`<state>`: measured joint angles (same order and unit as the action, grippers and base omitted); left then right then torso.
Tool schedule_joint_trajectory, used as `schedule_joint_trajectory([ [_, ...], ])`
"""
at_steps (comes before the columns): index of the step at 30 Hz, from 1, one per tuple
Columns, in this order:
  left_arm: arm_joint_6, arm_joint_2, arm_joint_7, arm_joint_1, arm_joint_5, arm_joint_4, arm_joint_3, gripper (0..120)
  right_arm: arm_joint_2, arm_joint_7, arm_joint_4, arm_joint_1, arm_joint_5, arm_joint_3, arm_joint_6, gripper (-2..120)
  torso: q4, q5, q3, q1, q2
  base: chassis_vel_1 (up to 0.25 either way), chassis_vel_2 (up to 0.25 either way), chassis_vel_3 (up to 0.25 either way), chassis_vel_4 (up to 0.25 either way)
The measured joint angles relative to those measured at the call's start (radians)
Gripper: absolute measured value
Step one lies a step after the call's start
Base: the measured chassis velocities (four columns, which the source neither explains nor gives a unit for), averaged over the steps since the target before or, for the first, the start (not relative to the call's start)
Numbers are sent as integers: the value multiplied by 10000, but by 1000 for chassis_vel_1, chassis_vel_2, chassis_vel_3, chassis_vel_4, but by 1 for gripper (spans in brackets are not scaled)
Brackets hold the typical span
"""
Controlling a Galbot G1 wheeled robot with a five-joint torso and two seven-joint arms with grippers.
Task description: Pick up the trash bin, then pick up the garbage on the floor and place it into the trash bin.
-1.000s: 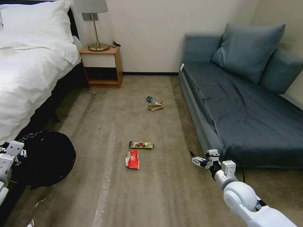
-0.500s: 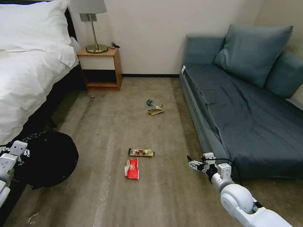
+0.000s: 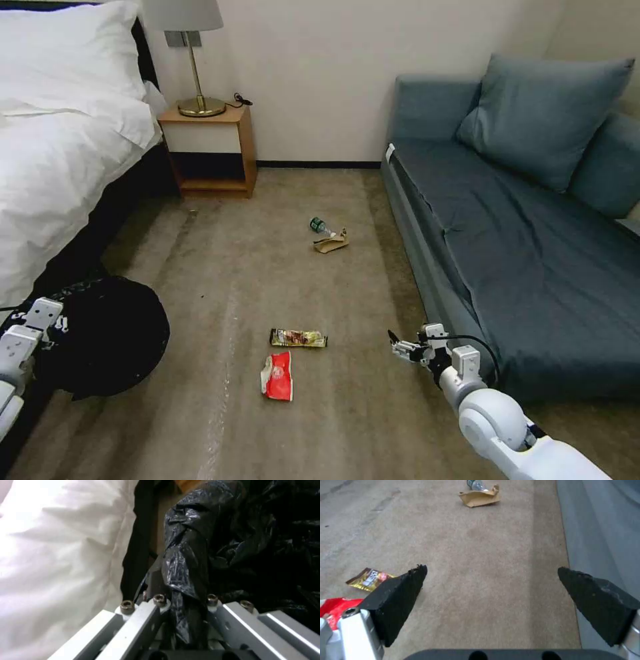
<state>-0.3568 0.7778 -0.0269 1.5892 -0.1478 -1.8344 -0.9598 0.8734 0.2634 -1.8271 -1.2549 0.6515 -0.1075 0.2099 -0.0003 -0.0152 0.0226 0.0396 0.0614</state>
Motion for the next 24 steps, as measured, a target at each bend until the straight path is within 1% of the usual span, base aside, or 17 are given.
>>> schedule_joint_trajectory([
  [5,125,82,-116,-2,116,122,28,4,87,-18,129,22,-102,111,-1,100,0,-2,-1,-1,1,-101,98,111,-98],
  [10,158,65,-127,-78,127,216,58,4,135,-21,176,117,-104,175,-5,100,0,-1,-1,-1,1,-107,116,106,-107],
  [16,188,32,-126,-197,77,291,133,4,179,-22,266,204,-109,292,-9,100,0,0,0,-1,1,-122,138,119,-121],
  [24,312,108,-130,-316,-9,342,251,4,237,-45,402,280,-368,517,-29,100,-1,-1,0,-1,1,-122,108,122,-123],
])
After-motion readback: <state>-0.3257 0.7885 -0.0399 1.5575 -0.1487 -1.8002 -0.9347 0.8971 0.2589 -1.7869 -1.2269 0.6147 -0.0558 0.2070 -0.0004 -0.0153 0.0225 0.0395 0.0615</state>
